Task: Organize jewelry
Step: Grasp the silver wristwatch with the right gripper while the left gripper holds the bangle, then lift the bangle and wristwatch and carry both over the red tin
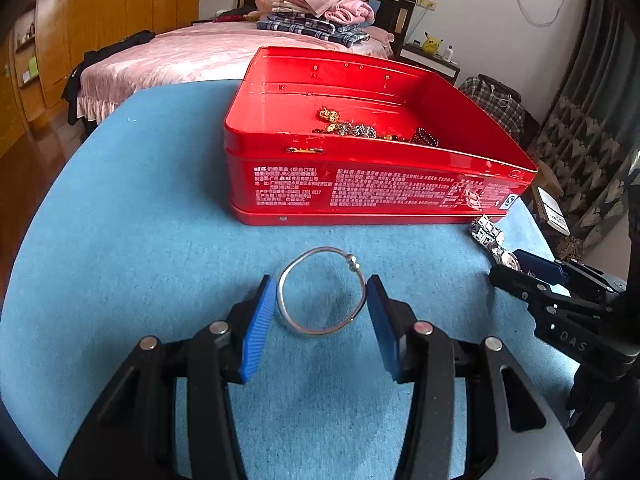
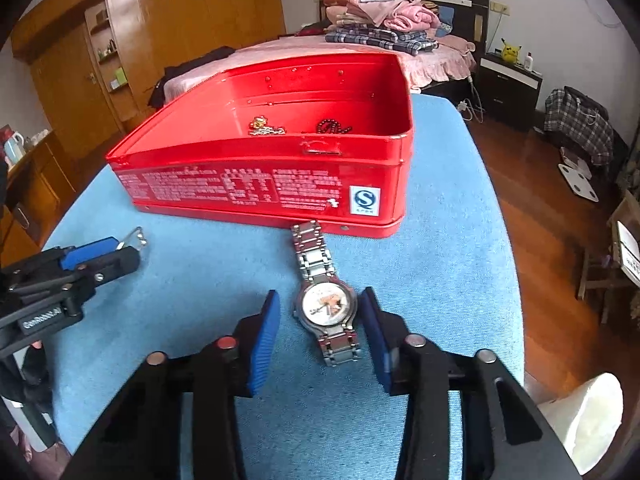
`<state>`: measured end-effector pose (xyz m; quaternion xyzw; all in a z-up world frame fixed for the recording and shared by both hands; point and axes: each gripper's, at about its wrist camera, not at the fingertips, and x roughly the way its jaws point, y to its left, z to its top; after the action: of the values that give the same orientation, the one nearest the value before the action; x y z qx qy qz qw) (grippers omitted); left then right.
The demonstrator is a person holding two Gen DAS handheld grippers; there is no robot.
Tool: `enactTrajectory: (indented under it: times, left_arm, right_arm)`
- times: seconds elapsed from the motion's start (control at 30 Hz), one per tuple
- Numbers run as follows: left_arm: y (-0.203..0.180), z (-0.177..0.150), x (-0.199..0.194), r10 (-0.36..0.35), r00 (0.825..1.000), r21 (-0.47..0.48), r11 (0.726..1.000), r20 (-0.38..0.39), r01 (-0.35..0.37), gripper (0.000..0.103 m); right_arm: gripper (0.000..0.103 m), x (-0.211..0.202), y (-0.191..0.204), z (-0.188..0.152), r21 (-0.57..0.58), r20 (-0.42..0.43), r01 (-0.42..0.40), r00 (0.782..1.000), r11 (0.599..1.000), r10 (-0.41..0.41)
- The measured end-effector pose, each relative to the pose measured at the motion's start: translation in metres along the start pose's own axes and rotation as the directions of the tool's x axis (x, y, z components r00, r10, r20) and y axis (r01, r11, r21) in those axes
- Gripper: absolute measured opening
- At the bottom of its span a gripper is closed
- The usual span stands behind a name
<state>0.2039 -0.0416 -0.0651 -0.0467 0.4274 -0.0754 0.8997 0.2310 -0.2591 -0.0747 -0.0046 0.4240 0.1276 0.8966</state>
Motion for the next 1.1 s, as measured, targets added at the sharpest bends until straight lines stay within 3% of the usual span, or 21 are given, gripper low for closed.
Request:
enactTrajectory:
  times: [0.2, 0.53, 0.77, 1.1]
  left_arm:
    - [-0.002, 0.000, -0.005, -0.001, 1.000, -0.002, 1.000, 0.008, 0.001, 0.045]
    - [-0.005, -0.007, -0.006, -0.002, 1.000, 0.000, 1.000, 0.001, 0.002, 0.045]
    - [-0.008, -0.007, -0.007, -0.008, 1.000, 0.002, 1.000, 0.002, 0.007, 0.045]
    - [-0.011, 0.001, -0.026, -0.012, 0.999, 0.009, 1.000, 0.053, 0.011, 0.045]
  right_arm:
    - [0.032, -0.004, 0.012, -0.004, -0.041, -0.003, 0.046, 0.999, 0.998, -0.046]
    - [0.037, -0.011, 0.021, -0.015, -0.031, 0.009, 0.024, 1.000, 0.999, -0.024]
    - [0.032, -0.013, 0.019, -0.014, -0.015, 0.017, 0.018, 1.000, 1.000, -0.018]
    - [0.032, -0.055, 0.031, -0.001, -0.002, 0.110, -0.012, 0.994, 1.000, 0.012]
